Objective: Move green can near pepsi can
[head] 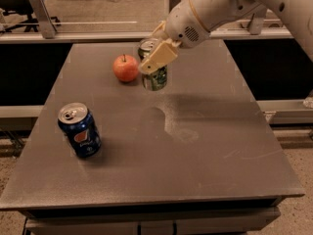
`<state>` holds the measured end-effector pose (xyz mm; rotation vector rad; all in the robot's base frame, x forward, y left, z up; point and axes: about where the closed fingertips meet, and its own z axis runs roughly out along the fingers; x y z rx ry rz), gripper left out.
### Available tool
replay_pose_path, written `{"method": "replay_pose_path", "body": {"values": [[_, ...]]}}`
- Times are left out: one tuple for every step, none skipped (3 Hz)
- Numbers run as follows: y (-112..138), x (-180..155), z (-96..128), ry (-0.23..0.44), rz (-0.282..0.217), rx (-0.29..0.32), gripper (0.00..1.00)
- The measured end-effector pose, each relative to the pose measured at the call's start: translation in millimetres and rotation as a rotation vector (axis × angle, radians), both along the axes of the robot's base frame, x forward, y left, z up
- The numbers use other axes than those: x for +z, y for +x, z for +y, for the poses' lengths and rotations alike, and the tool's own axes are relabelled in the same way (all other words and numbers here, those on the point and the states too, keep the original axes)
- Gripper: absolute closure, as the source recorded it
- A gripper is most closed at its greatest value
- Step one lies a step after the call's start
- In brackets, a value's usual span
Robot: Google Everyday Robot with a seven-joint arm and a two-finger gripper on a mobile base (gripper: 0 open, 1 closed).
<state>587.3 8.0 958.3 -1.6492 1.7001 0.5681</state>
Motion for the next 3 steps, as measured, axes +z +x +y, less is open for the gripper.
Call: {"method": "replay_pose_path", "body": {"values": [[-15, -12, 16, -0.019, 0.03, 0.031, 1.0], [-32, -20, 28, -0.047, 0.038, 0.071, 1.0], [-32, -21, 29, -0.049, 0.04, 0.072, 1.0]]}}
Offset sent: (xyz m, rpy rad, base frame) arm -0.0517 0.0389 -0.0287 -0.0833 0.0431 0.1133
